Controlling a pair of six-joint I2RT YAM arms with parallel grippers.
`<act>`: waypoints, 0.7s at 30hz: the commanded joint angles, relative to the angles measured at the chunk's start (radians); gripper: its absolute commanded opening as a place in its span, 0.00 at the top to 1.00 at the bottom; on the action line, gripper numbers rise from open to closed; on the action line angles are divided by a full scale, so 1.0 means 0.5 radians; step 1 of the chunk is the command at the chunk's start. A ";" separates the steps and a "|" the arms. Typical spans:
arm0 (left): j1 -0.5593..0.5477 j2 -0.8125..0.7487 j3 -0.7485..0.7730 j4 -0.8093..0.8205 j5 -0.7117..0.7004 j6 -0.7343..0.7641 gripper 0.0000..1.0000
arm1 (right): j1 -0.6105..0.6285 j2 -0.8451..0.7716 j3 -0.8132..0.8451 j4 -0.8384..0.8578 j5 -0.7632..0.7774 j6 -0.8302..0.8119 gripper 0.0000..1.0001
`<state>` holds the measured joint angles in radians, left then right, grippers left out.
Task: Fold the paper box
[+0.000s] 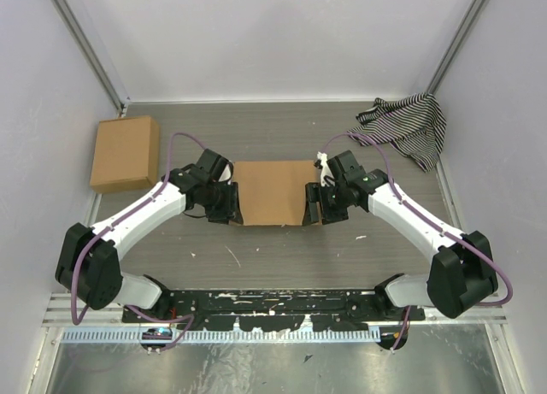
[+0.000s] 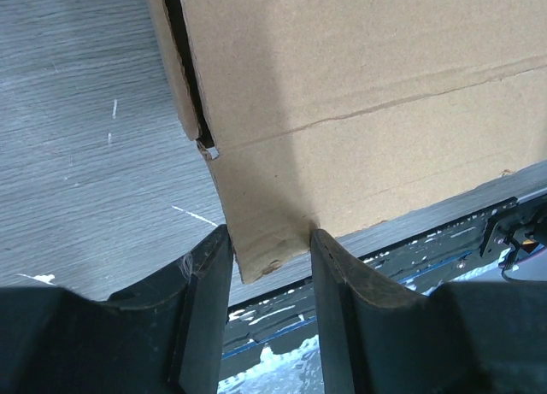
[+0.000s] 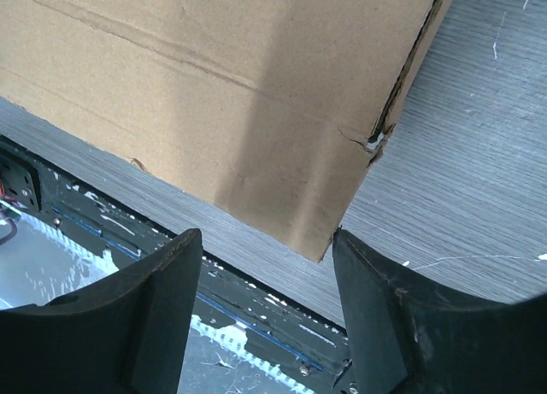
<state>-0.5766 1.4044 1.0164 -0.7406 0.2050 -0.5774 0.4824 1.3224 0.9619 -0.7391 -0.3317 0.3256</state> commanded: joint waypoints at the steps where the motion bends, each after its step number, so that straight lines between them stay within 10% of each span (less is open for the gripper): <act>1: -0.006 0.002 0.023 0.039 0.084 0.009 0.53 | 0.002 -0.031 0.020 0.067 -0.138 -0.020 0.33; 21: -0.006 0.121 -0.106 0.230 0.140 -0.015 0.56 | 0.001 0.082 -0.224 0.378 -0.109 0.005 0.38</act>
<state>-0.5766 1.4441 0.9760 -0.6964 0.2180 -0.5774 0.4805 1.3613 0.8410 -0.6327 -0.3580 0.3199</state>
